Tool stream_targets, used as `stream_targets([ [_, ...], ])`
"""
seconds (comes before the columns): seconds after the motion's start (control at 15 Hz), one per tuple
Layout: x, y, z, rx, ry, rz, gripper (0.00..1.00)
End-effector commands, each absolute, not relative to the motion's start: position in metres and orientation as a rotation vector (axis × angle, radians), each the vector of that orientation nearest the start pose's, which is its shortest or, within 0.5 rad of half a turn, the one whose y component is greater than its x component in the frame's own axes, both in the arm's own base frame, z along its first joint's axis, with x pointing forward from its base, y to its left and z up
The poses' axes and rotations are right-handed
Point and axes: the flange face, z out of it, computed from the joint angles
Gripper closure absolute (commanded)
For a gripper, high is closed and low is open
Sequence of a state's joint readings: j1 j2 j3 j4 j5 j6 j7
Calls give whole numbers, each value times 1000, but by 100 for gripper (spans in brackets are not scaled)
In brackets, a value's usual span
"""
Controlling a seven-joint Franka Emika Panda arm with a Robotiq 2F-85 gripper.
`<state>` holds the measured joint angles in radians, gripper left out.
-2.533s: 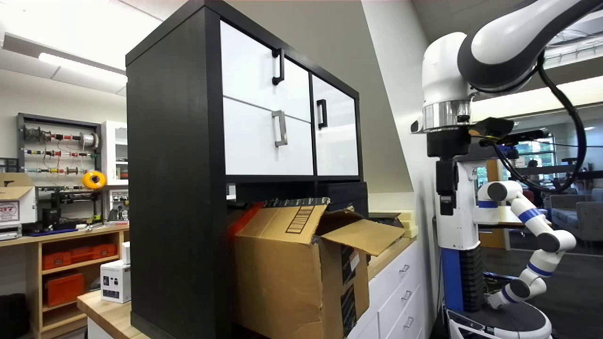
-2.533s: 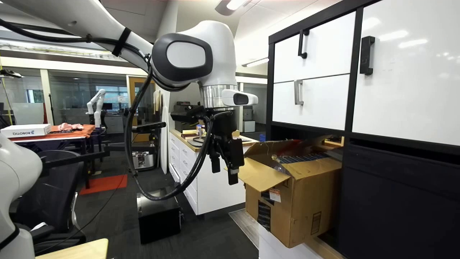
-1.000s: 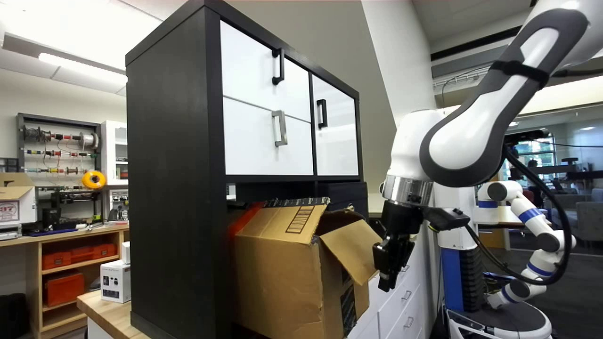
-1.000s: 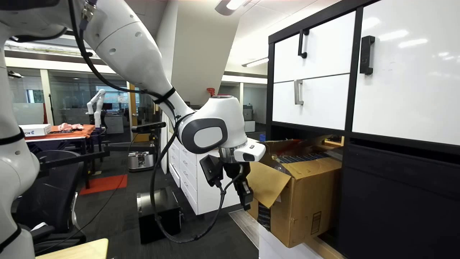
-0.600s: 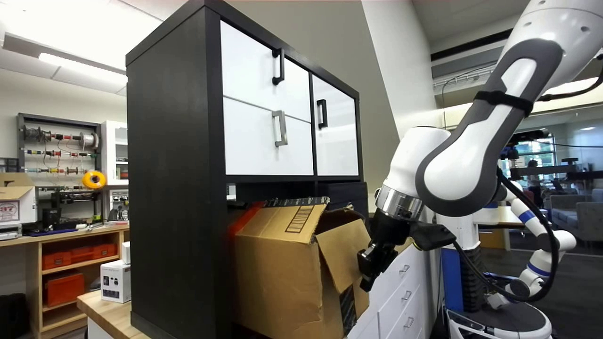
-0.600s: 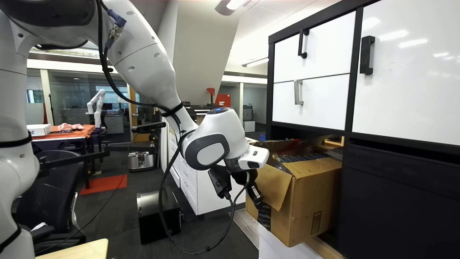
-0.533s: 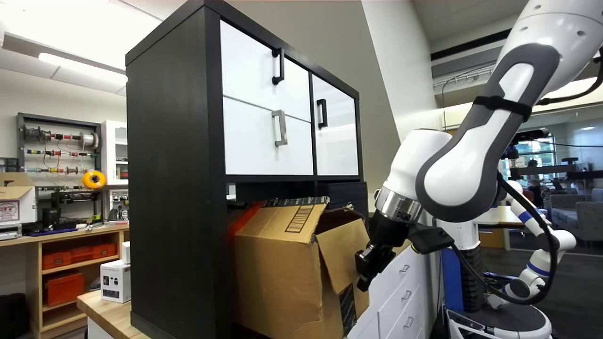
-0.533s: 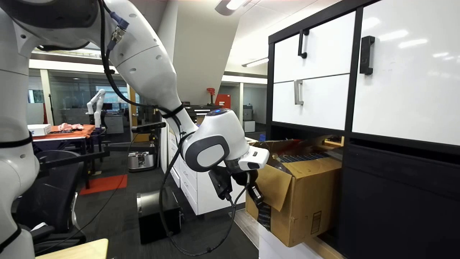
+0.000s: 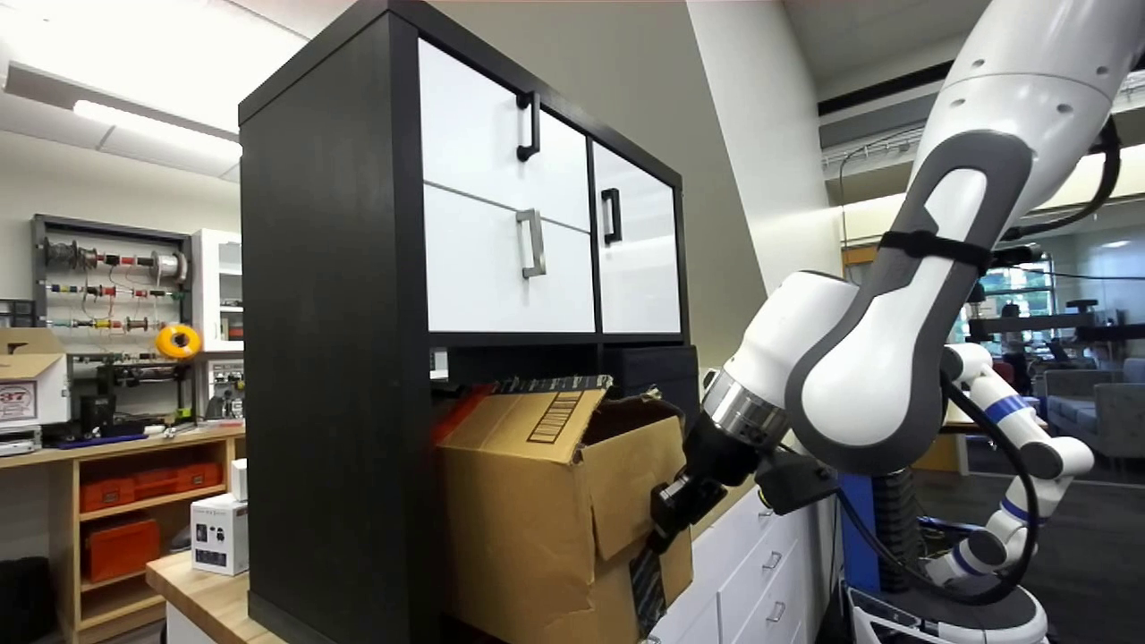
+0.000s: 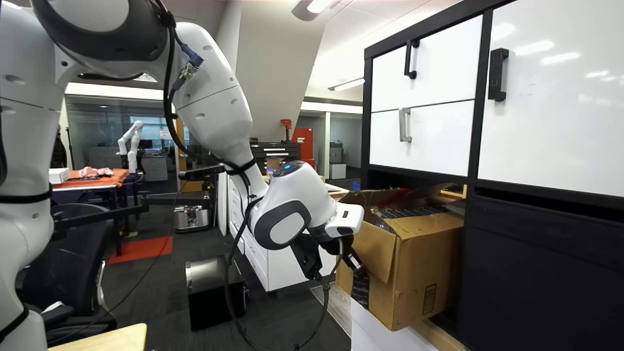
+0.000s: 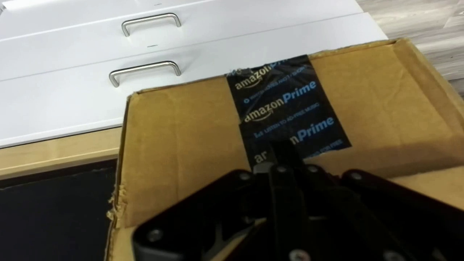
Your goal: Push in the brown box
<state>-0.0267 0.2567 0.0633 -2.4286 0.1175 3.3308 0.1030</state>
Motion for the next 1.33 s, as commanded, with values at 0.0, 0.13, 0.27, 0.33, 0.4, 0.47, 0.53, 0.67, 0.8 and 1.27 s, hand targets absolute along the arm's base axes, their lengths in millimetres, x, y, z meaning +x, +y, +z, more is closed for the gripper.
stream_targets([
  [0.0, 573, 14, 287, -2846, 253, -1096, 100],
  [0.13, 586, 15, 288, -2845, 239, -1105, 100],
  [0.27, 601, 15, 286, -2844, 230, -1116, 100],
  [0.33, 610, 15, 285, -2842, 228, -1121, 100],
  [0.4, 617, 15, 284, -2840, 227, -1126, 100],
  [0.47, 625, 15, 283, -2837, 226, -1134, 100],
  [0.53, 633, 16, 283, -2833, 223, -1140, 100],
  [0.67, 647, 16, 281, -2827, 226, -1149, 100],
  [0.8, 655, 18, 282, -2821, 231, -1141, 100],
  [1.27, 634, 32, 315, -2907, 156, -854, 56],
])
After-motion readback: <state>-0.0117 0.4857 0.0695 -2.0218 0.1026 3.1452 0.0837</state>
